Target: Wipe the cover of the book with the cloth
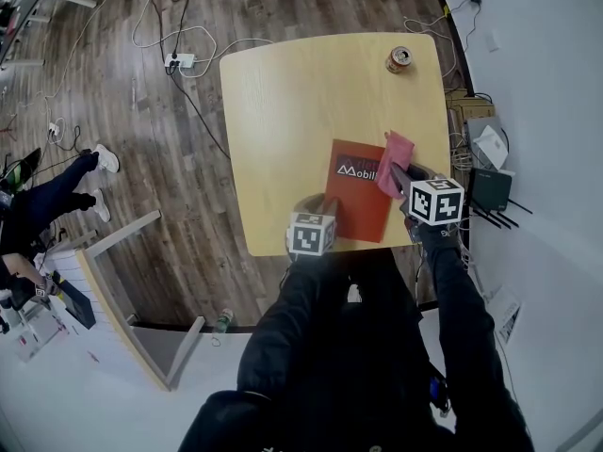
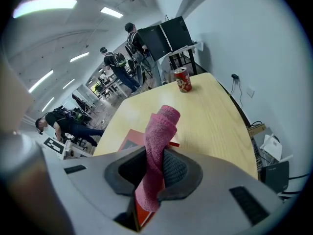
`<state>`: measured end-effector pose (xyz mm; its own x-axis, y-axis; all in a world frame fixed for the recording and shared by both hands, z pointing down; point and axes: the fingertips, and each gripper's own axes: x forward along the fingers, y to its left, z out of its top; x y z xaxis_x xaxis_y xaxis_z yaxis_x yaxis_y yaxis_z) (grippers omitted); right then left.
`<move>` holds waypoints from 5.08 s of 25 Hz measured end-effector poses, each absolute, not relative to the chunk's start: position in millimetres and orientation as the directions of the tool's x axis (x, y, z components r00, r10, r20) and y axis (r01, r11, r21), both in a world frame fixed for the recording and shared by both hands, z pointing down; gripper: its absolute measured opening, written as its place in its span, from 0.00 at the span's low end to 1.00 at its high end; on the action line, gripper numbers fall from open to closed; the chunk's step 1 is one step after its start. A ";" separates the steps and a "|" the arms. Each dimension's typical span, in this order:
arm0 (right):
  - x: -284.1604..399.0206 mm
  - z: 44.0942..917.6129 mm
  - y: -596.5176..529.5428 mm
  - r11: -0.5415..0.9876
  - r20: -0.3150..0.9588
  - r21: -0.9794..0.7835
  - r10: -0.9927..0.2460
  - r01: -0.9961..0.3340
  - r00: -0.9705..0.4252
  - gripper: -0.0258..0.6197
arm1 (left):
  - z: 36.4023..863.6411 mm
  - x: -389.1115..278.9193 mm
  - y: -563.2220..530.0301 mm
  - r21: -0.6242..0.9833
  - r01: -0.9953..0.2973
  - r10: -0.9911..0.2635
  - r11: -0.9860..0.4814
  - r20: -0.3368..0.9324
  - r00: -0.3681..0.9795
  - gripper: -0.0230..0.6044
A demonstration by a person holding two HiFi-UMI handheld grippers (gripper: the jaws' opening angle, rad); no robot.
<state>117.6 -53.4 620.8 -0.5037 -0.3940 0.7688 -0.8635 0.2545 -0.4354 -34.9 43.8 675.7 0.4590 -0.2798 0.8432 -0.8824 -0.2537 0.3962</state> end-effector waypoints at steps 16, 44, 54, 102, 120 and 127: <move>7.8 613.5 -48.3 0.335 0.672 -0.582 -0.315 -0.741 -0.670 0.16 | 675.9 -31.6 41.6 0.402 -0.878 -0.302 -0.258 0.830 0.469 0.25; 29.0 656.6 -27.0 0.281 0.759 -0.535 -0.255 -0.797 -0.599 0.16 | 676.3 -33.3 44.2 0.400 -0.879 -0.287 -0.260 0.837 0.466 0.25; 60.1 656.9 -22.6 0.248 0.770 -0.523 -0.273 -0.815 -0.577 0.16 | 675.7 -33.2 43.7 0.403 -0.878 -0.282 -0.259 0.838 0.468 0.25; 2.4 619.5 -24.3 0.229 0.624 -0.688 -0.297 -0.688 -0.723 0.16 | 677.1 -31.7 42.4 0.422 -0.867 -0.292 -0.267 0.822 0.489 0.25; 11.8 659.9 0.6 0.268 0.742 -0.579 -0.219 -0.770 -0.634 0.16 | 678.3 -30.9 43.8 0.431 -0.858 -0.281 -0.279 0.818 0.502 0.25; 28.8 660.3 5.7 0.239 0.745 -0.581 -0.231 -0.778 -0.626 0.16 | 675.7 -33.3 42.7 0.432 -0.858 -0.278 -0.277 0.819 0.502 0.25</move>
